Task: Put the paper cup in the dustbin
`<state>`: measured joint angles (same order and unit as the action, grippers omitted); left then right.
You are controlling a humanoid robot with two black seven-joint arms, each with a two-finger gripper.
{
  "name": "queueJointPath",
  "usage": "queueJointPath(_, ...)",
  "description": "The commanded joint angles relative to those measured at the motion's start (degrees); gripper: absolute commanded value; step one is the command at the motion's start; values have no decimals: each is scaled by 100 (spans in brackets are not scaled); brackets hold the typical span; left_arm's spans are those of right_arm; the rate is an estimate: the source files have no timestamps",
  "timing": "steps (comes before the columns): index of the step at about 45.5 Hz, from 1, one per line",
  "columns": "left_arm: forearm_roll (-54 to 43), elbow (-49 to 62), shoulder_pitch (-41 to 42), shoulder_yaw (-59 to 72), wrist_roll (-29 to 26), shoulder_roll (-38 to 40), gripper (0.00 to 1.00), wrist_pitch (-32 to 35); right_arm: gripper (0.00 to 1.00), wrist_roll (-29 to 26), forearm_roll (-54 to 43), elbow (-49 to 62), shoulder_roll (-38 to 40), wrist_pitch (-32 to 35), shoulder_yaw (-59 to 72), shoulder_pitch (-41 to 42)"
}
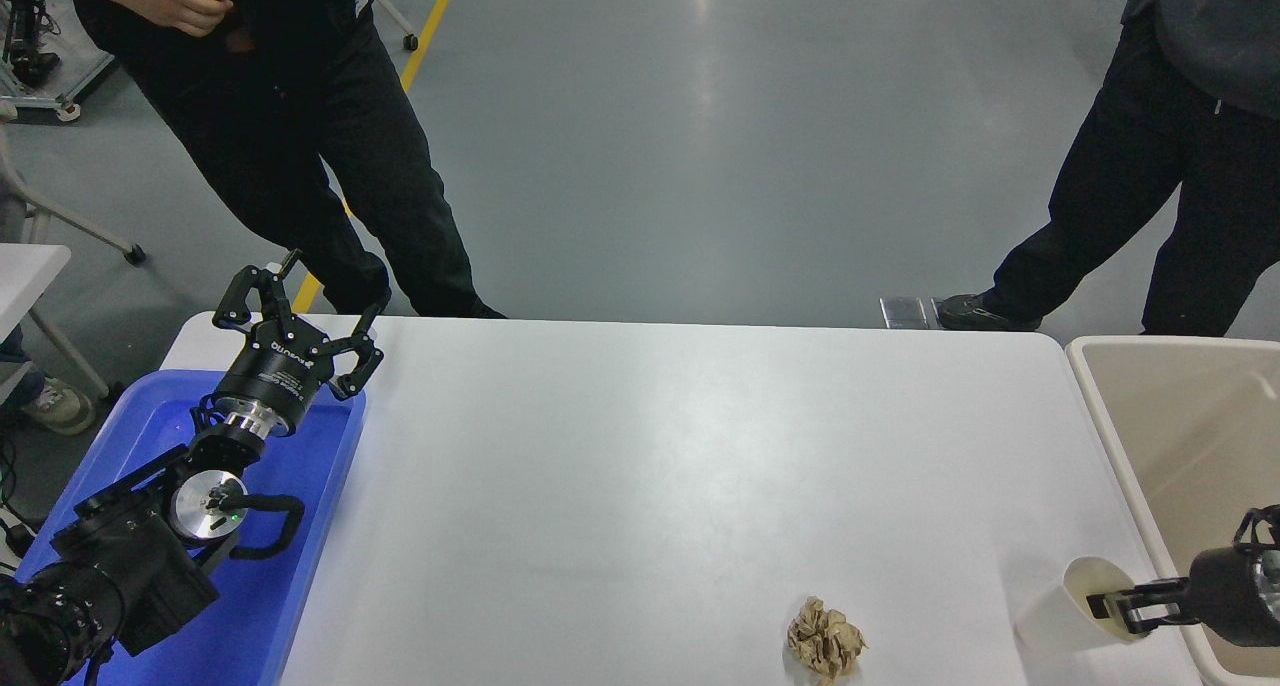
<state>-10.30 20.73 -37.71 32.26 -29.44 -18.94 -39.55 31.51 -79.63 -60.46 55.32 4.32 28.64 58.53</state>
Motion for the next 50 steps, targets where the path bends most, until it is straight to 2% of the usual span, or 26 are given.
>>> queueJointPath(1, 1, 2, 0, 0, 0, -4, 100, 0, 0, 435, 18, -440, 716, 25, -411, 474)
queueJointPath(11, 1, 2, 0, 0, 0, -4, 100, 0, 0, 936, 211, -695, 1375, 200, -1062, 870)
queueJointPath(32, 1, 2, 0, 0, 0, -4, 100, 0, 0, 1077, 1107, -687, 1982, 1905, -1924, 2338)
queueJointPath(44, 1, 2, 0, 0, 0, 5, 100, 0, 0, 1077, 1327, -555, 1965, 1976, -2029, 2391)
queueJointPath(50, 1, -7, 0, 0, 0, 5, 100, 0, 0, 1059, 1407, -108, 1903, 1941, -1951, 2338)
